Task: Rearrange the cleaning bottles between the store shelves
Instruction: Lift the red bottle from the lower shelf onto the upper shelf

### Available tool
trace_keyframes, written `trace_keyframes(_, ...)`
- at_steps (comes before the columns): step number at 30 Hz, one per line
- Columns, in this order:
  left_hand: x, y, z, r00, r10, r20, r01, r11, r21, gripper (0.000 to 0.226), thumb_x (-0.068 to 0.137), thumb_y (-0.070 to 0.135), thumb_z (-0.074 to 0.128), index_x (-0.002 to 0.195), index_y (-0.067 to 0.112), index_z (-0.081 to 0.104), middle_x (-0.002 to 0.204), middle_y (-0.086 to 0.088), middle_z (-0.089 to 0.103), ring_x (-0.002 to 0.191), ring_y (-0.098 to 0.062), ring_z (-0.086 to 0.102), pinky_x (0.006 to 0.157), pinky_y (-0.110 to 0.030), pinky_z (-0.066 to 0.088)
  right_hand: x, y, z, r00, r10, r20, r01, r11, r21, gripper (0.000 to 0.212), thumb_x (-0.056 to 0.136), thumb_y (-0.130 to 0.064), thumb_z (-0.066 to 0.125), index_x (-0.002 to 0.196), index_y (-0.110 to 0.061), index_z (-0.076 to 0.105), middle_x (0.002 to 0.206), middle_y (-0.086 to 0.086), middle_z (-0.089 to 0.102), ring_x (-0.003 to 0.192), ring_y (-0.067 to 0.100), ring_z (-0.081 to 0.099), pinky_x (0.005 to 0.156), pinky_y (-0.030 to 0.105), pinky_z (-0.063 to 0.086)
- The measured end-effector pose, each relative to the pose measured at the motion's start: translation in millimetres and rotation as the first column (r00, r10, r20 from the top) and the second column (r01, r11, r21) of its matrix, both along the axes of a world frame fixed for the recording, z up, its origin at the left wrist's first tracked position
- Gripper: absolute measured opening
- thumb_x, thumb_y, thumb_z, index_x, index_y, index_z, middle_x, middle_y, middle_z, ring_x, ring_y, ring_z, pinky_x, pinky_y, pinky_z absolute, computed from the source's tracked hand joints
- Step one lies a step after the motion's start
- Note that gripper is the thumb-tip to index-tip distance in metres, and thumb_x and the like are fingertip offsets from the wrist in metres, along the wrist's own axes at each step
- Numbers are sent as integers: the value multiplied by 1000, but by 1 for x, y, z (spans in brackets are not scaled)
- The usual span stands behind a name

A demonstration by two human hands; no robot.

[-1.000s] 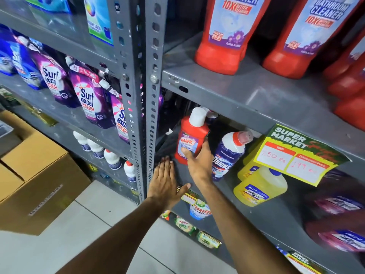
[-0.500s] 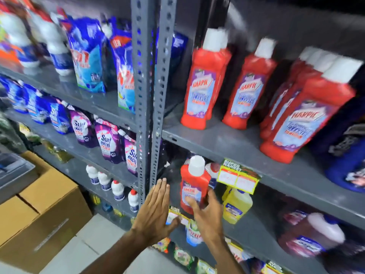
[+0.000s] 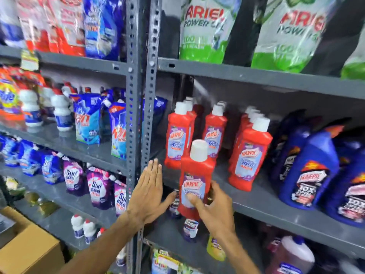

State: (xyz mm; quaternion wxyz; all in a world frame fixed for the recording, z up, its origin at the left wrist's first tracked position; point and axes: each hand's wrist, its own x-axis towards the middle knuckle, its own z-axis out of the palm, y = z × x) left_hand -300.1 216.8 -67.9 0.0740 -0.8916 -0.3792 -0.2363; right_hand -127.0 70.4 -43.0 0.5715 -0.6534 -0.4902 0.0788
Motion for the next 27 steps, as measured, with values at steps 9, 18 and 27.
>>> trace_keyframes(9, 29, 12, 9, 980, 152, -130, -169, 976, -138, 119, 85, 85, -12, 162, -6, -1, 173, -26, -2, 162, -35, -5, 131, -46, -9, 39, 38, 63, 996, -80, 27, 79, 996, 30, 56, 67, -53, 86, 118, -36, 70, 107, -17, 82, 98, 1, 78, 91, 42, 65)
trace_keyframes(18, 41, 12, 0, 963, 197, -186, -215, 973, -84, 113, 81, 74, -26, 160, -4, -8, 173, -25, -5, 162, -35, -9, 130, -45, -8, 65, 80, 69, 979, -195, 55, 197, 979, -46, 62, 77, -46, 92, 128, -19, 69, 118, 0, 81, 100, 13, 76, 92, 36, 62)
trace_keyframes(27, 46, 17, 1, 967, 125, -222, -159, 977, -142, 122, 81, 86, -18, 162, -4, -3, 174, -24, -1, 163, -32, -5, 133, -45, -2, 78, 98, 71, 986, -167, 11, 167, 984, -67, 71, 79, -47, 91, 137, -16, 64, 129, 5, 77, 113, 22, 75, 99, 50, 62)
